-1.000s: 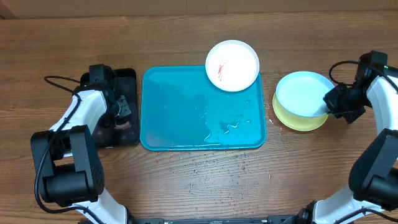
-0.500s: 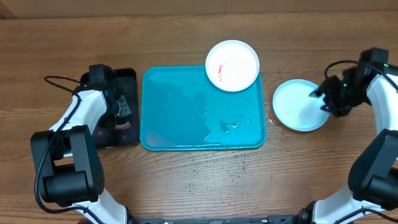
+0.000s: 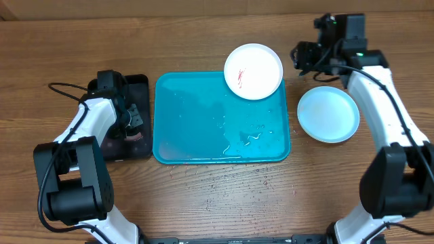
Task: Clean dirty plates on tray and stack at the side
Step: 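Move the right gripper to the white plate rim and grip it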
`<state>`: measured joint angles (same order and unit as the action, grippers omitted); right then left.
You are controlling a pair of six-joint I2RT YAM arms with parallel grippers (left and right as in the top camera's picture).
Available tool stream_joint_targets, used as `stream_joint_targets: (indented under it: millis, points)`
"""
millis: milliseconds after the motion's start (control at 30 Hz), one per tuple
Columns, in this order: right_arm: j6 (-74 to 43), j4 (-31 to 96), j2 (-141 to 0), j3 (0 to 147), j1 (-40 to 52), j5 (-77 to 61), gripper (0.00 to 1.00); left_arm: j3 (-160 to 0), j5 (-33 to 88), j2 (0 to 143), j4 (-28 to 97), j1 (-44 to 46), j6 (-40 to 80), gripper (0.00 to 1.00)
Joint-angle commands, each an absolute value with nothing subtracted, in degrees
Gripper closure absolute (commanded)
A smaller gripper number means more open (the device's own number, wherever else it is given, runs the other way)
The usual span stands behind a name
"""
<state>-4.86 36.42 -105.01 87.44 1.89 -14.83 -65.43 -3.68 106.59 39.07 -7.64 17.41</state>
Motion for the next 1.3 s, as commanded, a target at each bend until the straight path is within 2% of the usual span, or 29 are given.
stream_joint_targets:
  millis: [0, 400, 500, 1000, 1267]
  points:
    - [-4.25, 32.4, -109.82, 88.12, 3.68, -10.31, 0.44, -66.17, -4.86, 106.06, 39.44, -8.12, 16.27, 0.96]
    - [-4.67, 27.22, -118.5, 88.12, 5.48, -10.52, 0.46, -66.17, -4.86, 106.06, 39.42, -8.12, 16.27, 0.95]
    - [-4.71, 27.24, -119.81, 88.12, 5.58, -10.55, 0.53, -66.17, -4.86, 106.06, 39.46, -8.12, 16.27, 0.95]
    - [-6.2, 24.88, -123.39, 88.09, 5.58, -13.37, 0.61, -66.17, -4.84, 106.06, 39.86, -8.12, 16.27, 0.95]
    - [-6.2, 24.1, -123.48, 88.07, 5.63, -13.32, 0.71, -66.17, -4.84, 106.06, 39.86, -8.12, 16.27, 0.95]
